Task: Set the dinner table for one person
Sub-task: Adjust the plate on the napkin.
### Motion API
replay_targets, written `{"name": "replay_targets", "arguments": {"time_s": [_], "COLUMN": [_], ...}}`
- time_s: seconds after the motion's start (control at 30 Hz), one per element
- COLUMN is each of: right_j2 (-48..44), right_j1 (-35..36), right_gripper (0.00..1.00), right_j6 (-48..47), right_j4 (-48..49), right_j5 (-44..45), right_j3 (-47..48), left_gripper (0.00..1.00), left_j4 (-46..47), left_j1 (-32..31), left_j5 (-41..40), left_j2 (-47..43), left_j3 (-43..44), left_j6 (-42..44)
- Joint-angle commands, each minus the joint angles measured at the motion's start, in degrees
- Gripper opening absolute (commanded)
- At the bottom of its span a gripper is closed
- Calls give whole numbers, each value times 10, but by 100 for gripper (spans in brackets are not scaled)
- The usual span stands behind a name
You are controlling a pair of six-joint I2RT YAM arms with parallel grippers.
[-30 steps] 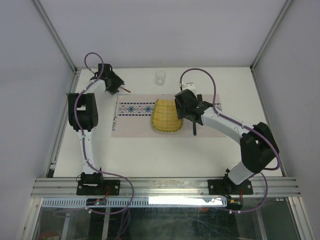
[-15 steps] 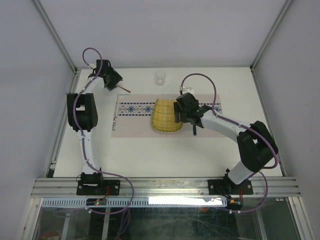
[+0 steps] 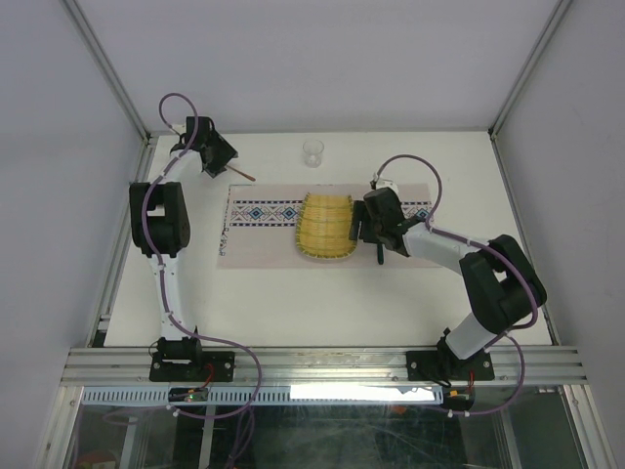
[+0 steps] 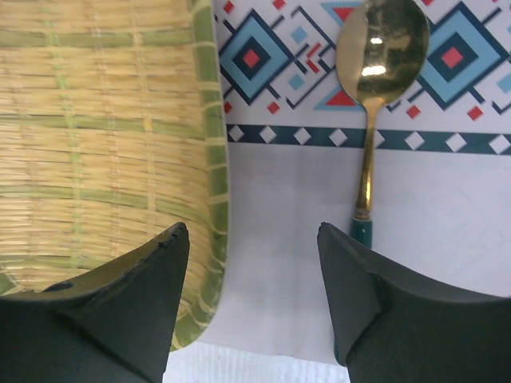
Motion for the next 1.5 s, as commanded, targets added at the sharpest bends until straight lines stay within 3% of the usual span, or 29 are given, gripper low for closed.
{"name": "replay_targets", "arguments": {"time_s": [0.0,0.27,0.3,0.43,0.63,0.87,1.0,1.23,1.47], "right_j2": [-21,-29,-31,-20,30,158,194,241,299], "right_j1": [-1,3,8,37,81,131,146,162,177], "right_gripper": [68,68,61,59,51,36,28,9,7], "right_j6": [13,13,21,-23,-75,-112,-116,-119,-121], "right_j4": [59,44,38,-38,-80,-151,-158,-177,-201], "right_j5": [-7,-7,-49,-18,-13,-18,-18,-19,-17], "right_j3": [4,23,30,110,205,349,387,442,507], "left_gripper": [57,56,56,57,56,56,56,57,56], "left_j4": [7,15,21,26,32,100,158,199,227], "left_j1": [8,8,8,9,8,-11,-12,-20,-35], "left_j5": [-7,7,4,-15,21,48,51,64,49], "left_j2": [-44,-83,-94,-123,-130,-227,-314,-419,-462], "left_j3": [9,-17,-25,-38,-70,-236,-371,-505,-587], "left_j6": [16,13,13,18,4,-24,-43,-60,-79]}}
